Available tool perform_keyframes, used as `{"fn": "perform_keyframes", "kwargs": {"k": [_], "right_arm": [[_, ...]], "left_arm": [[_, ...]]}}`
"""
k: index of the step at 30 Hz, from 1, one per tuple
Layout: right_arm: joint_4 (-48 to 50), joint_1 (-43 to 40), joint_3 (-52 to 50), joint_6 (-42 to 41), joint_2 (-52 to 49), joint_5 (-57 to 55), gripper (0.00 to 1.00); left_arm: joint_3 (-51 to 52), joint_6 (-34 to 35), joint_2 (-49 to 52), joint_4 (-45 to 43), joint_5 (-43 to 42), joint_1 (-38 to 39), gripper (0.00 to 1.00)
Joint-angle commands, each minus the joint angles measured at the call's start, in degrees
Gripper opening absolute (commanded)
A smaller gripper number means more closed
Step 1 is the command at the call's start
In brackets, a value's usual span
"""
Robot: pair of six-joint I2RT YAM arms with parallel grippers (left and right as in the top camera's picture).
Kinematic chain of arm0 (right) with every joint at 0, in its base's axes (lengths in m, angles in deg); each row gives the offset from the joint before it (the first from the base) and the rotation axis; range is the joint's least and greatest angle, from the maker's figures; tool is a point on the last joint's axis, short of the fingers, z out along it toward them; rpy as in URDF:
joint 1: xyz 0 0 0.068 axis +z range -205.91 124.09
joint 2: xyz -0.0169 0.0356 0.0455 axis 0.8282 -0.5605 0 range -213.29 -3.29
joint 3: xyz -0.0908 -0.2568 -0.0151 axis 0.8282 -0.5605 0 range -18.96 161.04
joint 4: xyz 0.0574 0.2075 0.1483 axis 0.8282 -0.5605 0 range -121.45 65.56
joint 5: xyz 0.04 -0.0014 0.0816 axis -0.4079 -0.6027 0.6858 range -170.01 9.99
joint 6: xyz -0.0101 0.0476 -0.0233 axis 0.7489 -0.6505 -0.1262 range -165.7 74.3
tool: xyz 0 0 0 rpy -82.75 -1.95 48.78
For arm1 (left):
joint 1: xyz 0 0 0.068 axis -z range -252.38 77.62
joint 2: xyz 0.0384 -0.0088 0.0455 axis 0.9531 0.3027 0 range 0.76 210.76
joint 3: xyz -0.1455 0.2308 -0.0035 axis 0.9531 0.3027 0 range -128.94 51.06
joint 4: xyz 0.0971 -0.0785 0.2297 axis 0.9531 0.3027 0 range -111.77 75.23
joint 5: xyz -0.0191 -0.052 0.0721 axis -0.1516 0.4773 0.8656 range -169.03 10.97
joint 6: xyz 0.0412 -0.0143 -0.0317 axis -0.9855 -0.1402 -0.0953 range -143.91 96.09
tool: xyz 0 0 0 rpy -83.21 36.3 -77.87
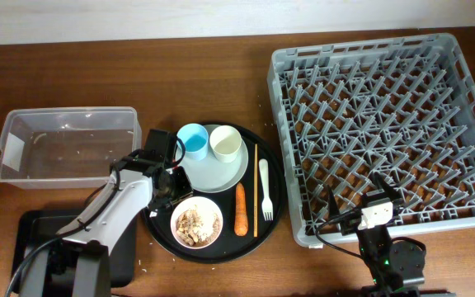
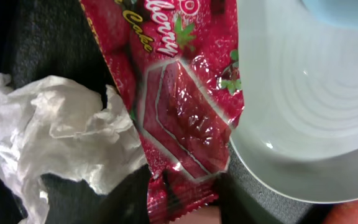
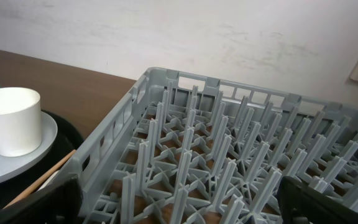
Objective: Sort waste into correct bins and load items into the dishwasher rack
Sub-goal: 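Carry the wrapper with the left gripper into the clear bin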
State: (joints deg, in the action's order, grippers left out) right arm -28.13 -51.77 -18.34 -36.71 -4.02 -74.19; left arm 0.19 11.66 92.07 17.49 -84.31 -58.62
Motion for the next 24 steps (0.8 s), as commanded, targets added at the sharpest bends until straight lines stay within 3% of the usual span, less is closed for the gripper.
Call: {"fn": "perform_keyframes", "kwargs": {"k": [1,4,16,24], "right_arm": [[-0.22,-0.37,-0.31,-0.24,0.33,-0.11,0.99],[-0.22,-0.37,-0.31,-0.24,0.33,-0.11,0.99],[-0.22,-0.37,-0.31,-0.24,0.33,-0.11,0.99],[-0.22,-0.37,-0.31,-0.24,0.33,-0.11,0.99]], "left_arm": [[0.59,-0.17,0.31,-1.49,0.37,0.28,0.23],[-0.37,-0.24,0.28,-0.79,0.39,0.11,0.01],[-14.97,-4.37,-10.08,10.19,0.63,-2.99,0.01],[-16.79,-4.37,-12.46,4.72,3.78,-26.67,0.01]]}}
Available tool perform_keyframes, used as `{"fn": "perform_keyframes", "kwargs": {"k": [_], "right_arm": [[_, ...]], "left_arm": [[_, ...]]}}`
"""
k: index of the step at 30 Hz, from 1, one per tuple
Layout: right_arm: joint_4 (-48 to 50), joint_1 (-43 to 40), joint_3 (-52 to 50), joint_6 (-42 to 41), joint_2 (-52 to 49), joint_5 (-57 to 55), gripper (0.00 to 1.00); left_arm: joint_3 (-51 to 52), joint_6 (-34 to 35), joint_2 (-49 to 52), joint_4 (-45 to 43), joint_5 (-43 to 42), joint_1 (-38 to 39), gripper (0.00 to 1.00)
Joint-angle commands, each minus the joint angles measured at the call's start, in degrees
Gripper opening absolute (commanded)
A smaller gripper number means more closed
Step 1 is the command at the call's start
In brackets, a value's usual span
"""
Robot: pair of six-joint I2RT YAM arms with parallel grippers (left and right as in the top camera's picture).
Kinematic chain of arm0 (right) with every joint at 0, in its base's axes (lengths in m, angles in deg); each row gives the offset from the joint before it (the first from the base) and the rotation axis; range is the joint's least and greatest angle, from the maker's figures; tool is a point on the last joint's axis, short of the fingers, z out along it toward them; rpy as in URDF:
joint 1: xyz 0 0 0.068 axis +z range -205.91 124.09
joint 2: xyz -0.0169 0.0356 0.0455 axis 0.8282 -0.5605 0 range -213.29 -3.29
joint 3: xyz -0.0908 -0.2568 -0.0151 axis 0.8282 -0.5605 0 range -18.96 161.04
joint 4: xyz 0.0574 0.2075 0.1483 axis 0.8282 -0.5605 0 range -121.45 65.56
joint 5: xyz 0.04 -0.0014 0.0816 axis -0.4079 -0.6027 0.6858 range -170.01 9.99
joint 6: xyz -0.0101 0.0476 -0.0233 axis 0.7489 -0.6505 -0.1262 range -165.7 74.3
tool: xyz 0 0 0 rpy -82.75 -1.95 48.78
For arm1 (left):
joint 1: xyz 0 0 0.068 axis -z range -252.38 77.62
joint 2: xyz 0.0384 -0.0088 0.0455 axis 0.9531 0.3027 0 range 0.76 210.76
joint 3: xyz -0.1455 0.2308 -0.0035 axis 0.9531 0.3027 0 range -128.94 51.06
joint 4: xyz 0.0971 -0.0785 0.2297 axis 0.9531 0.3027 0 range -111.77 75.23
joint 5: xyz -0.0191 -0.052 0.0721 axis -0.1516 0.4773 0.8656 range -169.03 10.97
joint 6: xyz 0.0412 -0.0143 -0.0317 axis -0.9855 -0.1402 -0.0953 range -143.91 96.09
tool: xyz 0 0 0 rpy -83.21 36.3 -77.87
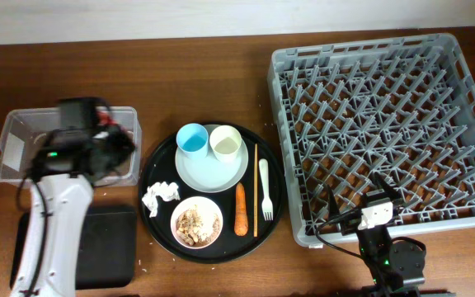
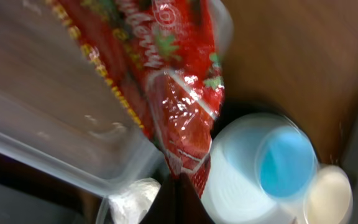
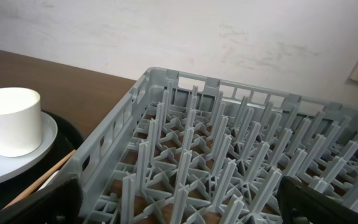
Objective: Sort waste into correct bins and load items into the dishwasher rack
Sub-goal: 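Carry the wrapper with the left gripper into the clear bin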
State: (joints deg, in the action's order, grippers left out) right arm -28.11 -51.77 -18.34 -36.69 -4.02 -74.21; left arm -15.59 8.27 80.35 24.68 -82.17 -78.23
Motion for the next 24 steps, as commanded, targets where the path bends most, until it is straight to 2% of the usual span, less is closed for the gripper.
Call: {"fn": "perform_keyframes", "kwargs": {"k": [1,2,8,11,15,17,18,19,21,24], "right_arm": [[-0.24,-0.37,-0.31,-0.26,0.33,-0.09,0.99],[-0.24,-0.37,-0.31,-0.26,0.33,-0.09,0.99],[-0.24,-0.37,-0.31,-0.26,0.33,-0.09,0.99],[-0.24,-0.37,-0.31,-0.26,0.33,-0.09,0.99],[-0.24,-0.37,-0.31,-0.26,0.33,-0.09,0.99],[-0.24,-0.37,-0.31,-0.26,0.33,-0.09,0.98],[-0.24,-0.37,-0.31,-0.26,0.33,-0.09,0.99],[-0.24,-0.37,-0.31,-0.26,0.33,-0.09,0.99],[-0.24,-0.37,-0.31,-0.26,0.33,-0.09,0.99],[-0.24,-0.37,-0.31,-0.26,0.33,-0.09,0.99]], "left_arm": [[-1.01,-0.98,-0.61,-4.28,1.64,-9.97,0.01],[-1.01,-0.96,-0.04,-6.99,1.64,-13.25,0.01],[-1.01,-0.94,9.79,-17.84,2.05,-18.01,0.01],[-1.01,-0.44,15.82,-20.06,2.49,-20.63,0.01],[-1.01,-0.31,19.08,-20.74,1.25,-22.36,0.03],[-1.03,-0.33,19.08,-21.51,-1.44,-22.45,0.31],[-1.03,-0.33,19.06,-21.55,-2.03,-22.45,0.5],[-1.03,-0.33,19.06,-21.55,-2.03,-22.45,0.54],[-1.33,-0.35,18.93,-21.4,-2.03,-22.45,0.7],[-5.66,-1.9,15.65,-16.28,-6.6,-22.45,0.7]]}}
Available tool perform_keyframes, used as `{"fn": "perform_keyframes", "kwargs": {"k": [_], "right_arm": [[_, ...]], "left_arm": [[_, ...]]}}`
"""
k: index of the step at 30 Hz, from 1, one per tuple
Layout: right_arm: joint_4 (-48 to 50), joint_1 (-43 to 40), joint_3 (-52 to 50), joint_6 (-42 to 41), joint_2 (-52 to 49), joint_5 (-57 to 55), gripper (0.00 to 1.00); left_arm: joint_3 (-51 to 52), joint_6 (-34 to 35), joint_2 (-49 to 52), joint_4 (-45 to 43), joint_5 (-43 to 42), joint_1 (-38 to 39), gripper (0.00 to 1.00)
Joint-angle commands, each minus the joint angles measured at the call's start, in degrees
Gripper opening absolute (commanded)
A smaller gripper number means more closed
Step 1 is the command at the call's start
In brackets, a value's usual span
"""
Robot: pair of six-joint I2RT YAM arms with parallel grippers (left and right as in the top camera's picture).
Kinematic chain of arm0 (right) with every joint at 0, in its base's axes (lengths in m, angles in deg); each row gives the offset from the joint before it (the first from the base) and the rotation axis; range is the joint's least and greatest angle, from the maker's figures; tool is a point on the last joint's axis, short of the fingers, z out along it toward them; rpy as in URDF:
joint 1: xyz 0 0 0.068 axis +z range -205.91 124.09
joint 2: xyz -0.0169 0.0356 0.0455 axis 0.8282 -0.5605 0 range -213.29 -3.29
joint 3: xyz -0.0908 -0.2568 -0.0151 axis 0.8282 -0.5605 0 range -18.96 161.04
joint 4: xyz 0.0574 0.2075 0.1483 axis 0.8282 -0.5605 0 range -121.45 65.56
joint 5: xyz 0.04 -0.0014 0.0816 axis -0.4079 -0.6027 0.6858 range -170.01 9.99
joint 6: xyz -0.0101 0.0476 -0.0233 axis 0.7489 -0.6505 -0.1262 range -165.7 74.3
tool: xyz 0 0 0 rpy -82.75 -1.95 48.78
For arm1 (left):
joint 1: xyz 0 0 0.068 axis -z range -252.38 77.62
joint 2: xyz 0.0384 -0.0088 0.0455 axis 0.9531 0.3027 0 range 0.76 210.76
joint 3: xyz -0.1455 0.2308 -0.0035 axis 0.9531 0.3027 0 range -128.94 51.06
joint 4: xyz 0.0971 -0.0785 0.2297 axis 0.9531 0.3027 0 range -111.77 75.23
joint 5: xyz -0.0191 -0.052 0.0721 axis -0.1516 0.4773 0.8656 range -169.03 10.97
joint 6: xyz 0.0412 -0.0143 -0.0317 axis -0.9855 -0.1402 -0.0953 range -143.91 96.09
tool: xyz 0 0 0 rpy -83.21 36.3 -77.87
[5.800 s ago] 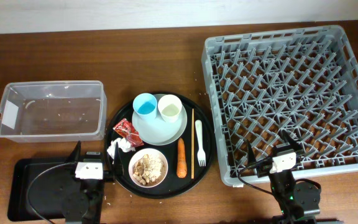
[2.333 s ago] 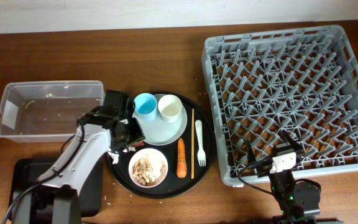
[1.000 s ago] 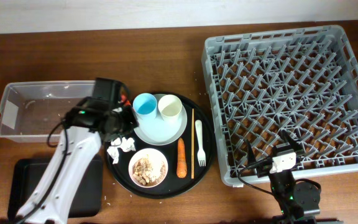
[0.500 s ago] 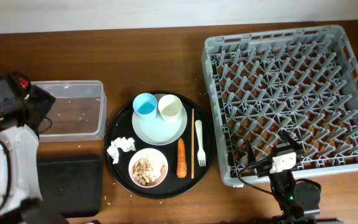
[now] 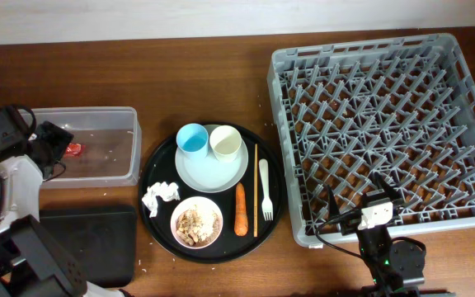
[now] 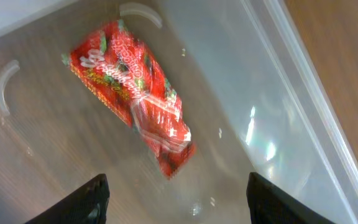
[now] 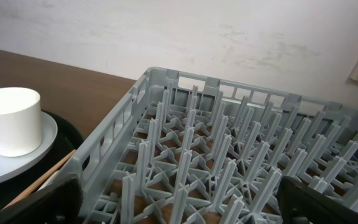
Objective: Sort waste into correct bins and load items into the dishwasher rack
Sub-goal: 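Carry the wrapper with the left gripper into the clear bin, then reach the left gripper back to the white tissue and grasp it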
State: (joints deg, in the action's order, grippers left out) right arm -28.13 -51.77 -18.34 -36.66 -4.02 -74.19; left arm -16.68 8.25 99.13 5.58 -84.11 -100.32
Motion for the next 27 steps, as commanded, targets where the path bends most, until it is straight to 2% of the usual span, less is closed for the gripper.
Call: {"fn": "perform_keyframes", "kwargs": {"k": [1,2,3,5,7,8,9,10,11,14,17,20,24,27], "right_arm": [[-0.22,-0.37,-0.31,-0.28,0.33,-0.11,0.99],[-0.22,-0.37,-0.31,-0.28,0.33,-0.11,0.99],[-0.22,-0.37,-0.31,-0.28,0.33,-0.11,0.99],[-0.22,-0.37,-0.31,-0.28,0.33,-0.11,0.99],[-0.22,-0.37,-0.31,-0.28,0.33,-0.11,0.99],[-0.22,-0.37,-0.31,-0.28,0.33,-0.11,0.99],[-0.22,-0.37,-0.31,-0.28,0.33,-0.11,0.99],[-0.22,-0.37,-0.31,-0.28,0.33,-0.11,0.99],[-0.22,-0.37,-0.31,-0.28,0.33,-0.11,0.99],[-0.22,-0.37,-0.31,-0.28,0.33,-0.11,0.99],[-0.22,-0.37,-0.31,-0.28,0.33,-0.11,0.99],[-0.22,-0.37,-0.31,-0.28,0.33,-0.11,0.99],[-0.22,-0.37,-0.31,-0.28,0.33,-0.11,0.99],[-0.22,-0.37,-0.31,-0.28,0.33,-0.11,0.99]], "left_arm": [[-5.84,-1.88,-4.22,4.61,-5.29,-0.33,0.7],[-8.37,-2.32,-7.04,9.07,-6.4,-0.28,0.7],[-10.08,-3.63,-10.01,13.31,-7.67,-0.17,0.75],[-10.84,-10.45,-16.35,21.42,-12.85,0.15,0.99],[-10.84,-12.59,-20.94,31.01,-14.56,0.15,0.99],[-10.84,-13.94,-21.86,33.44,-14.97,0.2,0.98],[-10.84,-15.91,-22.86,36.28,-15.13,0.22,0.89],[-10.84,-18.36,-23.87,39.74,-15.08,0.81,0.75],[-10.84,-20.04,-24.46,43.08,-14.38,2.19,0.69],[-10.75,-20.09,-24.5,48.92,-5.29,9.05,0.6],[-9.94,-19.15,-24.46,50.14,1.95,19.89,0.57],[-6.88,-14.43,-24.46,49.11,7.61,29.64,0.57],[-0.5,-14.19,-24.46,42.62,7.93,37.55,0.56],[3.91,-14.16,-24.24,36.46,7.93,40.59,0.52]]}}
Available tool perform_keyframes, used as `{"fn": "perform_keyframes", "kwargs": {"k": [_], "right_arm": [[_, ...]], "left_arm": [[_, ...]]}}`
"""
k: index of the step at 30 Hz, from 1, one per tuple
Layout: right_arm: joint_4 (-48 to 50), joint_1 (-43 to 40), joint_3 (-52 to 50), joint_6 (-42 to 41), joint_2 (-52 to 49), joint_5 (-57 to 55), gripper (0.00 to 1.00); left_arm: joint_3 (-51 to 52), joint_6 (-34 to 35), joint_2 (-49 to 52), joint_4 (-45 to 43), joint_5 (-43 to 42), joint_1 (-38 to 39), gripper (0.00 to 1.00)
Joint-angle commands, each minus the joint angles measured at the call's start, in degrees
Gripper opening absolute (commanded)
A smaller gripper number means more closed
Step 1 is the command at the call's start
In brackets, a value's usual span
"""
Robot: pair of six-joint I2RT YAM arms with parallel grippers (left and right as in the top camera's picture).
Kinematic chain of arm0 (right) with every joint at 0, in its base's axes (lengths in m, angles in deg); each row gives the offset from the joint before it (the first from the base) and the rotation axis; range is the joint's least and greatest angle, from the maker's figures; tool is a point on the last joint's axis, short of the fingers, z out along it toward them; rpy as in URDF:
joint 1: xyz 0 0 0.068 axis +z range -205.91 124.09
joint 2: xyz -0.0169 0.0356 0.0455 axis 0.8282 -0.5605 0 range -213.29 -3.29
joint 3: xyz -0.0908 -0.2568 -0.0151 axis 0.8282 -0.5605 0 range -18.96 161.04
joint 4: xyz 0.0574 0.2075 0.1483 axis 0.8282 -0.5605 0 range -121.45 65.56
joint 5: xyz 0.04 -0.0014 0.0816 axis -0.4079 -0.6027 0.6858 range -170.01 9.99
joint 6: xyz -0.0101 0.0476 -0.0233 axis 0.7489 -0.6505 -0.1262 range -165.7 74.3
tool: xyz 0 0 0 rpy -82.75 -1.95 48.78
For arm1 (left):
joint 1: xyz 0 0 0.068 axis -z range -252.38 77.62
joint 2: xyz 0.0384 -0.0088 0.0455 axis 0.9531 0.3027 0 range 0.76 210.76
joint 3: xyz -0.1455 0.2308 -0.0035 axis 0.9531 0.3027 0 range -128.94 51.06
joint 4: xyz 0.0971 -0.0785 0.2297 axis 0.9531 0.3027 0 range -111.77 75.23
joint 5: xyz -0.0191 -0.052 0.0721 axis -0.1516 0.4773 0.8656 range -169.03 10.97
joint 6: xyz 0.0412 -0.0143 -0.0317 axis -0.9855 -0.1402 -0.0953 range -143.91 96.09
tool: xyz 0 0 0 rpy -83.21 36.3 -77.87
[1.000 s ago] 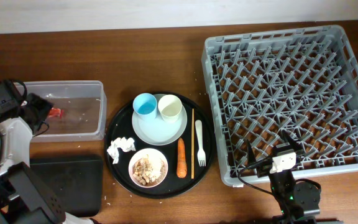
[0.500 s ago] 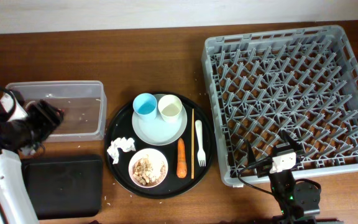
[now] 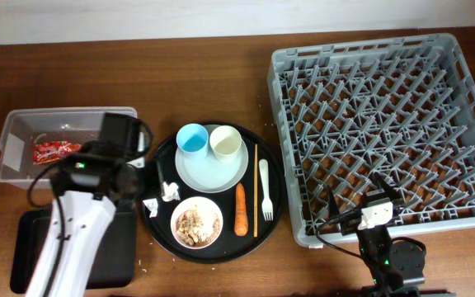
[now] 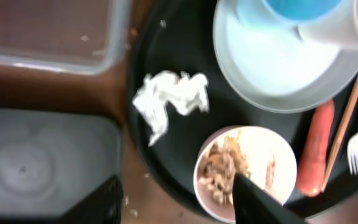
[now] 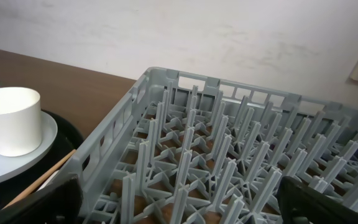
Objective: Sort waste into correct bins and load items into the dishwasher rack
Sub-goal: 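Reach the left gripper back to the white tissue and grasp it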
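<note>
A red snack wrapper (image 3: pixel 56 151) lies inside the clear bin (image 3: pixel 11 132). On the black round tray (image 3: pixel 272 177) are a crumpled tissue (image 4: pixel 169 99), a bowl of food scraps (image 4: pixel 247 167), a plate (image 3: pixel 213 169) carrying a blue cup (image 3: pixel 192 139) and a cream cup (image 3: pixel 225 143), a carrot (image 3: pixel 240 209), a fork (image 3: pixel 265 188) and a chopstick (image 3: pixel 256 190). My left gripper (image 3: pixel 134 177) hangs open and empty above the tray's left edge, close to the tissue. Open too, my right gripper (image 5: pixel 179 208) sits at the near edge of the grey dishwasher rack (image 3: pixel 386 124).
A black bin (image 3: pixel 105 243) lies at the front left, below the clear bin (image 4: pixel 48 34) and beside the tray. The rack (image 5: pixel 229 155) holds no items and fills the right side. Bare brown table runs along the back.
My left gripper has moved from over the clear bin, where the red wrapper lay, to above the tray's left edge near the tissue. The right arm has not moved.
My left gripper was down on the red wrapper beside the tissue on the tray. Then it held the wrapper at the clear bin's edge. Then it stood open over the bin with the wrapper lying inside. Now it is back over the tray.
</note>
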State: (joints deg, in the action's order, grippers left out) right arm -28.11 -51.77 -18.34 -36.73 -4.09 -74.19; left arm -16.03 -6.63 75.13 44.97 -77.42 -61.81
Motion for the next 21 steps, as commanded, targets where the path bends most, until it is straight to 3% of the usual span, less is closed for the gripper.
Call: {"fn": "perform_keyframes", "kwargs": {"k": [1,9,21], "right_arm": [[-0.24,-0.37,-0.31,-0.22,0.39,-0.11,0.99],[-0.24,-0.37,-0.31,-0.22,0.39,-0.11,0.99],[-0.24,-0.37,-0.31,-0.22,0.39,-0.11,0.99]], "left_arm": [[4.98,0.72,0.0,-5.79,1.25,2.51,0.51],[12.7,0.68,6.73,-18.03,6.43,2.56,0.48],[12.79,0.7,21.27,-22.86,6.36,2.56,0.48]]}}
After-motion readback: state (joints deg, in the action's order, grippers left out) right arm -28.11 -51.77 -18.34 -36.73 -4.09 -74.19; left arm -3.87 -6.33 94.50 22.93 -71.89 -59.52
